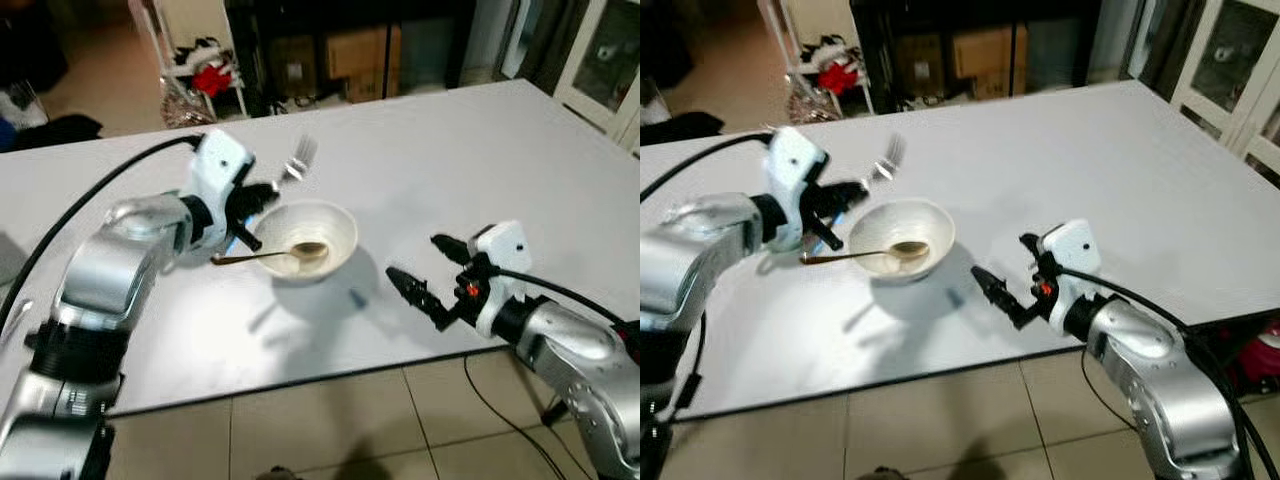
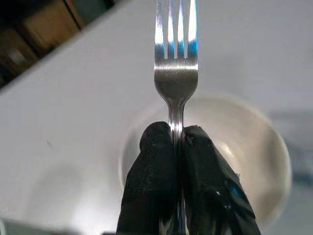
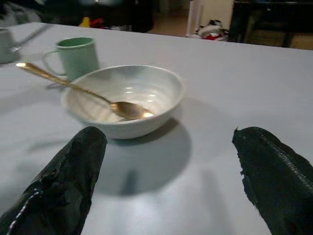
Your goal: Setting the table
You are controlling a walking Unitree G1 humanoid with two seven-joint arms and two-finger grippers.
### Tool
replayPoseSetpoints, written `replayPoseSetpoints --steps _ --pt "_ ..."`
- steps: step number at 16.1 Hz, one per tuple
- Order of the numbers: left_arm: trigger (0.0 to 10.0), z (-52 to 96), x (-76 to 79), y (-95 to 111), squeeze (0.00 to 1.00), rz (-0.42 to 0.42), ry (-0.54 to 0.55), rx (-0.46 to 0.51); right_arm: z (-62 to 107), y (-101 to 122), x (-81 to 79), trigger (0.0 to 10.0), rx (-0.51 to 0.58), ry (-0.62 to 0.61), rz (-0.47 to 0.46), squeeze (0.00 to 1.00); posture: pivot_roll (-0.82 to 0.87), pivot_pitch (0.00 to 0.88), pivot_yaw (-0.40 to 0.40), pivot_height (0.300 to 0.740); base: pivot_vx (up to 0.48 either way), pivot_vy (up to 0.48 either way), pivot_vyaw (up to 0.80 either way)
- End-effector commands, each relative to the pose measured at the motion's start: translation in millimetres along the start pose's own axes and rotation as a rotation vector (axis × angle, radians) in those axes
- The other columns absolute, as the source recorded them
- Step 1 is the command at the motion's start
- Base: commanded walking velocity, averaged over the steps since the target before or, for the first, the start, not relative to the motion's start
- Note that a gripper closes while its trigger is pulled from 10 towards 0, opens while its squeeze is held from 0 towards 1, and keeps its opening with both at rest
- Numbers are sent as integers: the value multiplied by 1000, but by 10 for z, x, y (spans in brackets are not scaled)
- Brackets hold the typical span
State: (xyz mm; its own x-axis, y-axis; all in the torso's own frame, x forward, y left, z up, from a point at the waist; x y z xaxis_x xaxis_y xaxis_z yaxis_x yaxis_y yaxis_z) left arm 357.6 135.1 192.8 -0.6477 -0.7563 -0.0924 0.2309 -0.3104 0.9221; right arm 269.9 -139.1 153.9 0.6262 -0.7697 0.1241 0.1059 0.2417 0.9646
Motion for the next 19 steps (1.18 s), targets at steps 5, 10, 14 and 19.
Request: replayPoseSetpoints --steps 5,10,14,19 --pt "10000 -212 -142 -62 0 -91 -62 -247 88 -31 -126 10000 -57 131 52 0 -134 0 135 740 0 0 0" --pt "10000 -287 -151 -258 0 -171 -189 -460 148 -72 -228 10000 -96 208 67 0 -136 2 147 740 0 0 0" --pt "10000 -326 -189 -279 0 -198 -225 -511 193 -93 -273 10000 -115 258 76 0 -134 2 142 740 0 0 0" --pt "10000 -409 -186 -219 0 -264 -248 -521 203 -90 -295 10000 -116 281 79 0 -135 0 152 740 0 0 0"
Point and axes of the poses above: a point about 5 cm out from each wrist's last joint towards the gripper, its own z axis pointing back from the gripper into the wrist, its own y axis along the axis of the wrist's last joint, x = y × z, the point moved 4 cm from there along -z, pointing out of the wrist towards the gripper, and after that the axes turned 5 degrees about z, right-handed, at the moved point
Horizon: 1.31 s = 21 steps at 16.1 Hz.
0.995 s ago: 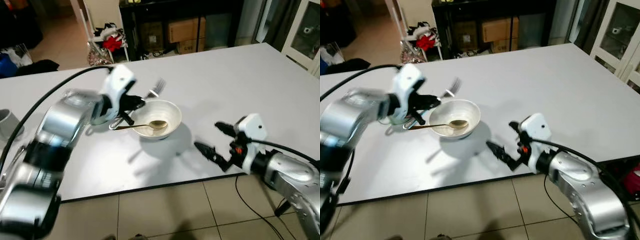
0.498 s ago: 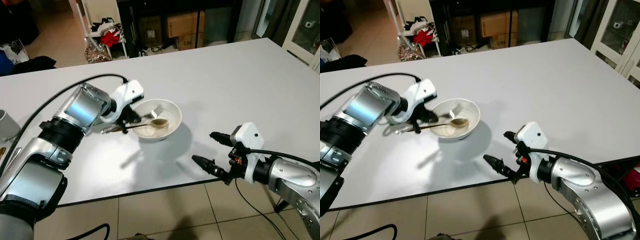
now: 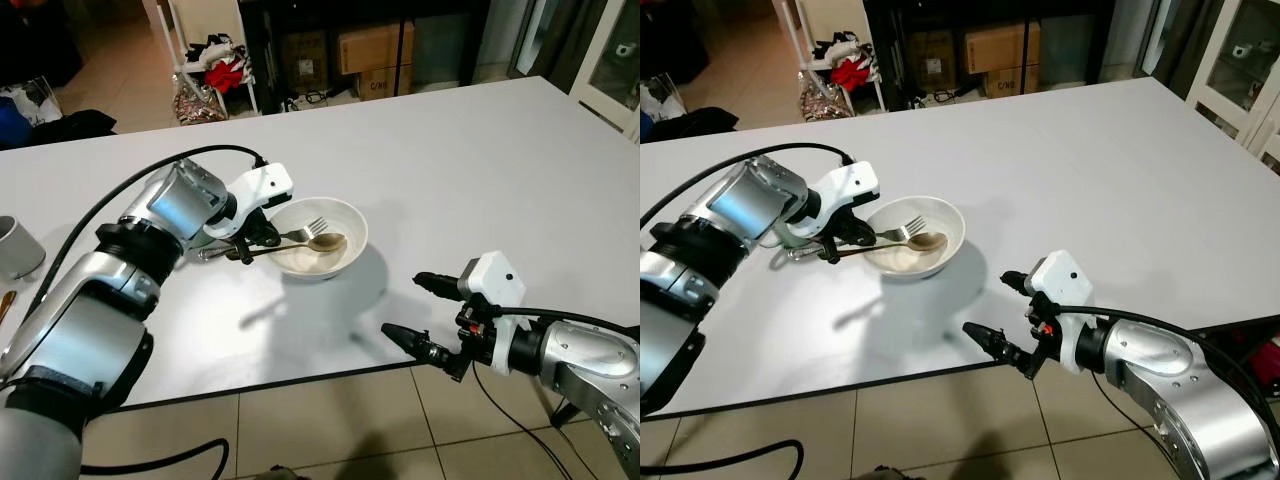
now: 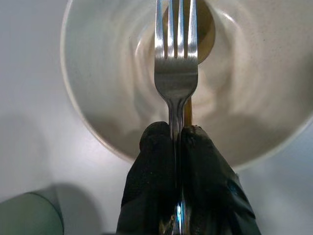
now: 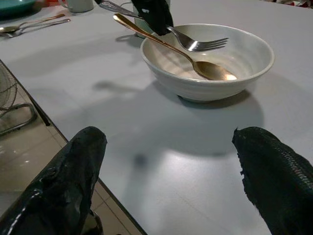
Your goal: Setting the table
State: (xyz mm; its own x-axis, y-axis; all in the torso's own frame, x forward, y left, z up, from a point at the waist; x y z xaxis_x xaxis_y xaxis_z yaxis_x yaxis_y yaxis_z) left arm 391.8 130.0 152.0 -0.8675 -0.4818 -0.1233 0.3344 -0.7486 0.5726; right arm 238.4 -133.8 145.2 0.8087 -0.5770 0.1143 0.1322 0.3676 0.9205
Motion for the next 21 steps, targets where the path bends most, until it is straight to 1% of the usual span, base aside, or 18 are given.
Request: replayPoseSetpoints --steps 1,3,4,6,7,11,13,15,16,17,18,19,20,21 --pt "10000 45 -37 41 0 -22 10 -4 1 15 -56 10000 0 25 7 0 -138 0 158 740 0 0 0" --pt "10000 10 -26 63 0 -35 -2 -12 -2 8 -73 10000 1 27 5 0 -139 0 163 740 0 0 0" --pt "10000 -2 -29 74 90 -36 -1 -13 -2 8 -77 10000 1 28 4 0 -142 0 166 740 0 0 0" --pt "10000 -36 -21 110 573 -39 -3 -11 -2 2 -85 10000 0 27 3 0 -147 0 175 740 0 0 0" --pt "10000 -49 -28 126 659 -36 6 -6 -7 1 -86 10000 1 25 3 0 -149 0 180 740 0 0 0" --pt "10000 -62 -76 168 663 -21 45 14 -11 -7 -92 10000 1 21 2 0 -152 0 186 740 0 0 0" --pt "10000 -37 -108 217 714 -9 65 49 -8 -10 -96 10000 1 19 2 0 -156 0 186 740 0 0 0" --pt "10000 65 -151 406 698 27 78 212 3 2 -101 10000 9 11 4 0 -159 0 190 740 0 0 0" --pt "10000 130 -200 490 639 69 114 314 5 10 -95 10000 17 -6 -1 0 -160 0 195 740 0 0 0" --pt "10000 216 -221 573 467 117 129 441 6 26 -75 10000 38 -37 -9 0 -160 0 197 740 0 0 0" --pt "10000 338 -242 653 0 188 173 608 -10 63 -27 10000 85 -101 -58 0 -153 0 194 740 0 0 0" --pt "10000 511 -187 582 0 358 260 795 -57 133 58 10000 151 -205 -123 0 -142 0 178 740 0 0 0" --pt "10000 546 -146 547 0 374 281 823 -67 140 75 10000 159 -228 -134 0 -141 0 176 740 0 0 0" --pt "10000 688 80 479 0 373 374 970 -114 142 110 10000 165 -292 -139 0 -131 0 160 740 0 0 0"
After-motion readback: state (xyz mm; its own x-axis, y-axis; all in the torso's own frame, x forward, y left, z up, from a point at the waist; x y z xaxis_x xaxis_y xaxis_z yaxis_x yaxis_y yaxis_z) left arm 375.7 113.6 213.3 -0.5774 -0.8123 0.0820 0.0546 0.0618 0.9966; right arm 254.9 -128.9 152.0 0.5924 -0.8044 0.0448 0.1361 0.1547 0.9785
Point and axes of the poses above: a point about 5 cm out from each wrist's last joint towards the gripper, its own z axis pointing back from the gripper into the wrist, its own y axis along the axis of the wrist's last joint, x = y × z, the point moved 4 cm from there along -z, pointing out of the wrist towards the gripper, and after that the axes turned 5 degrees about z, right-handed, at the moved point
